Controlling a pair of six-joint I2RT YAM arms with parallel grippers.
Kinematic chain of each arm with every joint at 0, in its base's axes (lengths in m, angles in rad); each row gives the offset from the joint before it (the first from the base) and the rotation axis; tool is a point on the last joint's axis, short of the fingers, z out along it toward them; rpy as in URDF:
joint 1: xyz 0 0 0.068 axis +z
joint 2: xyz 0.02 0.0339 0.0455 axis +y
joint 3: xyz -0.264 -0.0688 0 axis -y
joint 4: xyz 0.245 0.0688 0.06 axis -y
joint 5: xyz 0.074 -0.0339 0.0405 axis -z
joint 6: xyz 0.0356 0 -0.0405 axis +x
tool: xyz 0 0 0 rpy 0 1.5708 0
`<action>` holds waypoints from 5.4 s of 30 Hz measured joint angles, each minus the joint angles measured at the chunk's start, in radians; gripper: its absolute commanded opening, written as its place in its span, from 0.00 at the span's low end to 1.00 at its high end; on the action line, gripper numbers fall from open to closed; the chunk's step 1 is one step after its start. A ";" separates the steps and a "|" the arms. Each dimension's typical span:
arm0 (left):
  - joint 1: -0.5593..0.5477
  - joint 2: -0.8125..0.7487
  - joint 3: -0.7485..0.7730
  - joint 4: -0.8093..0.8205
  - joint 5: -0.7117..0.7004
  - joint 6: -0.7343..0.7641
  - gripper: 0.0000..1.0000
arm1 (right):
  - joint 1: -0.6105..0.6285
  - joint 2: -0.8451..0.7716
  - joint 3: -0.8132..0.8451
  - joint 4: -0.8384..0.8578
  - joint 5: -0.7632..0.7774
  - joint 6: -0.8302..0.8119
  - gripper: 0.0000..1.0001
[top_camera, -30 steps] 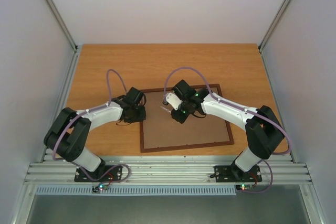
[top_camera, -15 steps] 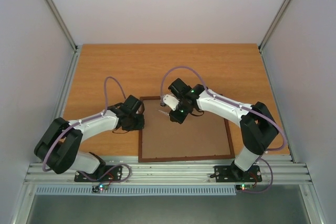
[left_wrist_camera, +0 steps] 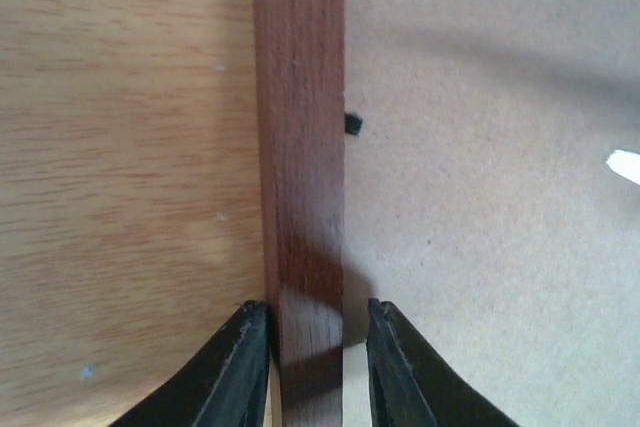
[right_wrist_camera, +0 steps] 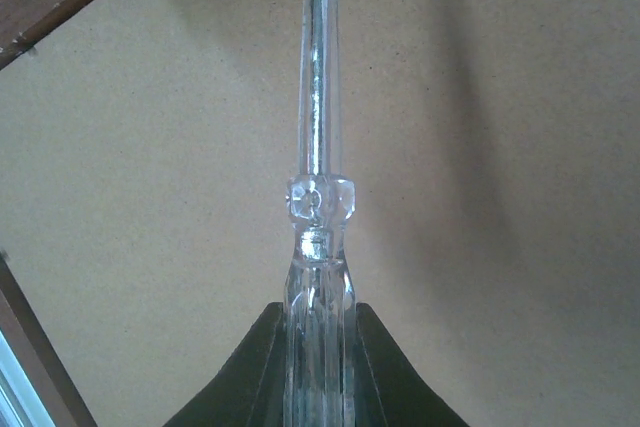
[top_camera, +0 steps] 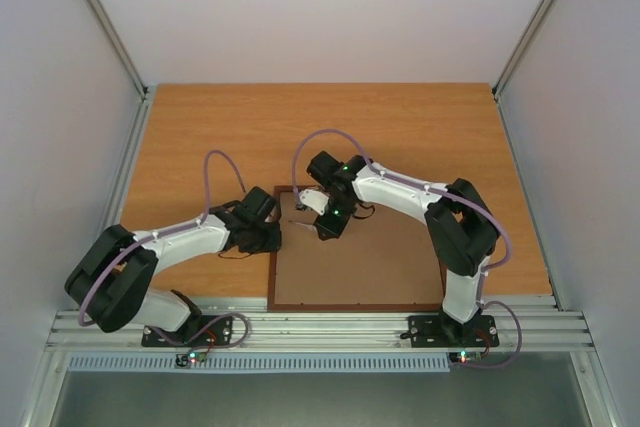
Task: Take the photo out of the frame
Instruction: Move the photo frame to the center of the board, then release the photo frame item from the photo frame, then place the screwdriver at the center of the board.
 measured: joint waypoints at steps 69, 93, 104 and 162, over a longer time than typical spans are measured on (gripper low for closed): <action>0.029 -0.024 -0.040 0.066 0.045 -0.010 0.06 | 0.034 0.366 0.504 -0.360 -0.011 0.022 0.01; 0.011 -0.066 -0.093 0.128 0.018 -0.055 0.03 | 0.129 0.429 0.803 -0.383 0.110 0.164 0.01; 0.001 -0.098 -0.132 0.167 0.003 -0.077 0.09 | 0.145 0.470 0.868 -0.367 0.125 0.189 0.01; 0.148 -0.771 -0.210 -0.208 -0.046 -0.147 0.87 | -0.847 -0.734 -0.660 0.538 0.240 0.620 0.01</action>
